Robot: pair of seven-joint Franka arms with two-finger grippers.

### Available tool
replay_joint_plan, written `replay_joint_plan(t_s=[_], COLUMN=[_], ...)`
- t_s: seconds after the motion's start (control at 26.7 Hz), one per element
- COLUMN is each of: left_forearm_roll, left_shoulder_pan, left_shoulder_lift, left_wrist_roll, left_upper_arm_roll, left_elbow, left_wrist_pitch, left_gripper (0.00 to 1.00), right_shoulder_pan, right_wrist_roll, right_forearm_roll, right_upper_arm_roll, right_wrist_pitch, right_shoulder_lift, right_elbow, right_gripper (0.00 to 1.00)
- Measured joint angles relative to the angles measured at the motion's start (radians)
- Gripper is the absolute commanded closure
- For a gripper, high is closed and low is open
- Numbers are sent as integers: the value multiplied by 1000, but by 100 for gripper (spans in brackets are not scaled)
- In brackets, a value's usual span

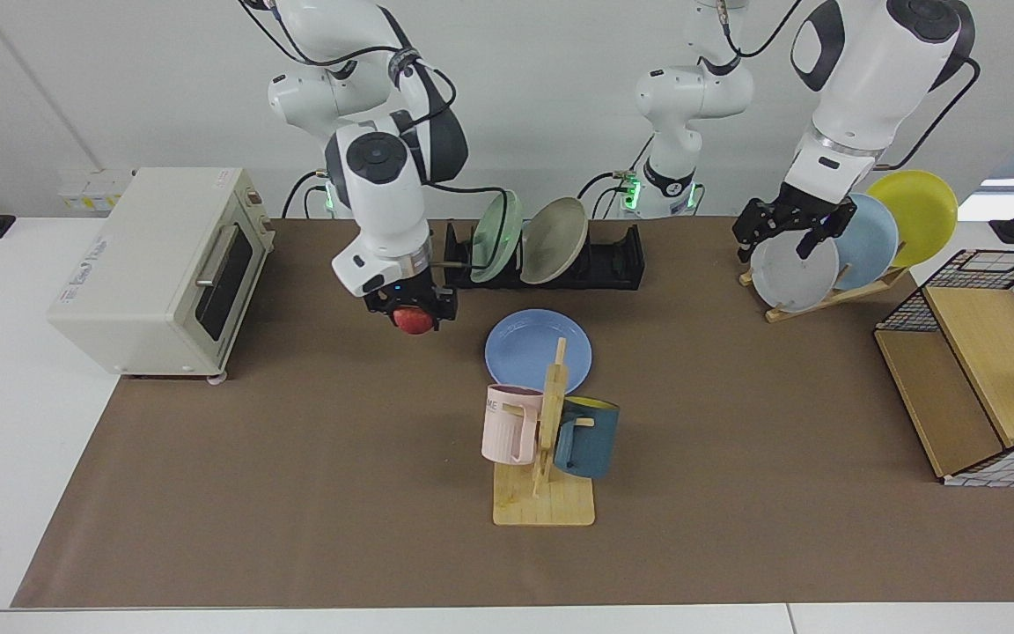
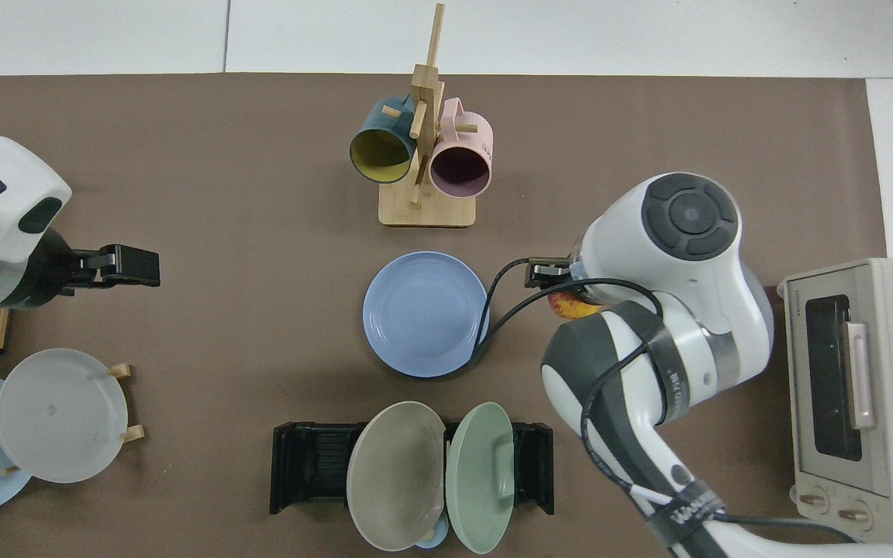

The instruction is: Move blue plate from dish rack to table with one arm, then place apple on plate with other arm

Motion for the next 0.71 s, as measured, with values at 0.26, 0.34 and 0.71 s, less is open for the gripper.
replay_joint_plan(t_s=[0.26,0.34,0.71], left_forearm_roll=[0,-1,-1], left_shoulder_pan=[0,-1,-5], left_shoulder_lift=[2,3,9], left_wrist_roll=[1,2,3], left_upper_arm_roll=[-1,-2,-3], left_elbow=[0,0,0], left_wrist_pitch=[0,1,4], left_gripper=[0,0,0], right_shoulder_pan=[110,132,206], right_wrist_roll=[149,189,339], right_forearm_roll=[0,0,0], right_upper_arm_roll=[1,1,0], right_wrist_pitch=[-3,-4,26], right_shoulder_lift=[53,77,244], right_elbow=[56,82,212], right_gripper=[100,100,100])
